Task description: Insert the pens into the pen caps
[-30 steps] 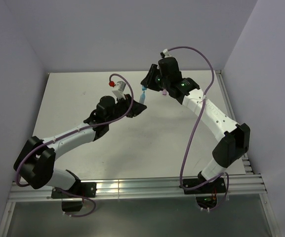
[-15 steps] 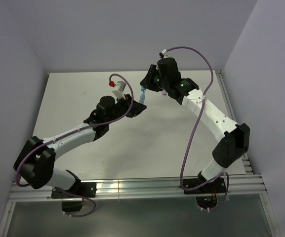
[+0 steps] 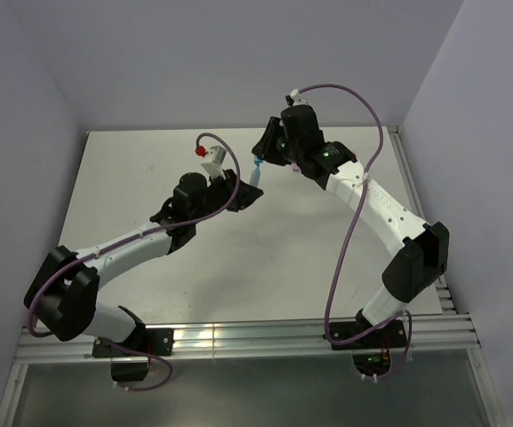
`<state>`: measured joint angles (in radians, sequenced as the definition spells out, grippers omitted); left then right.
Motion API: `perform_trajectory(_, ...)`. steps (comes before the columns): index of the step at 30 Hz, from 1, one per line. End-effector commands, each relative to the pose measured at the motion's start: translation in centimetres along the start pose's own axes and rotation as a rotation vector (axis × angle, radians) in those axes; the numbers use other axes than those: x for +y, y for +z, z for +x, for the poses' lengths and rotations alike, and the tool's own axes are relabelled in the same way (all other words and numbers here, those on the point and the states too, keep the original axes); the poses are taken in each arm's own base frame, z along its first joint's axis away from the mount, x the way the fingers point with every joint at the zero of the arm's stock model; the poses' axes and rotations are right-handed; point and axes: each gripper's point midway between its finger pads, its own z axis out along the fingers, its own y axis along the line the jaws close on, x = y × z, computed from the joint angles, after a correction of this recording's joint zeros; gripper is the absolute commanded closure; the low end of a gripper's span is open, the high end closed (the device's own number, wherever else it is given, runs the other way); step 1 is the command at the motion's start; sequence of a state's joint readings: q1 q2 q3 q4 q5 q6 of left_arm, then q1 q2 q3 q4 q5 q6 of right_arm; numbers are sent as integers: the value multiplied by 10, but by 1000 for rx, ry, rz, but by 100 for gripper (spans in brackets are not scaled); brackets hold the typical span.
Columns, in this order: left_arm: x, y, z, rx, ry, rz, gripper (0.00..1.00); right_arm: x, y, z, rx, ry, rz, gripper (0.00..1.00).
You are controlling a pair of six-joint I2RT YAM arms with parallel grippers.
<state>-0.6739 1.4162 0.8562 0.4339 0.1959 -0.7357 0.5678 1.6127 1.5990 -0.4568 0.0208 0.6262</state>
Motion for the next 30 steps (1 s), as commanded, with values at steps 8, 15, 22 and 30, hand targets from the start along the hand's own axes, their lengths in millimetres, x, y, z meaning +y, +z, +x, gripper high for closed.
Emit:
perform_trajectory(8,-18,-8,-22,-64,44,37,100,6,-1,-6,-37,-32,-5,100)
perform_trajectory(15,-20,-9,-25,-74,50,38,100,10,1,3,-23,-46,-9,100)
perform_trajectory(22,-19,-14,-33,-100,52,31,100,11,2,8,-16,-50,-16,100)
perform_trajectory(30,-19,-18,-46,-136,18,47,100,20,-6,18,-31,-43,-55,100)
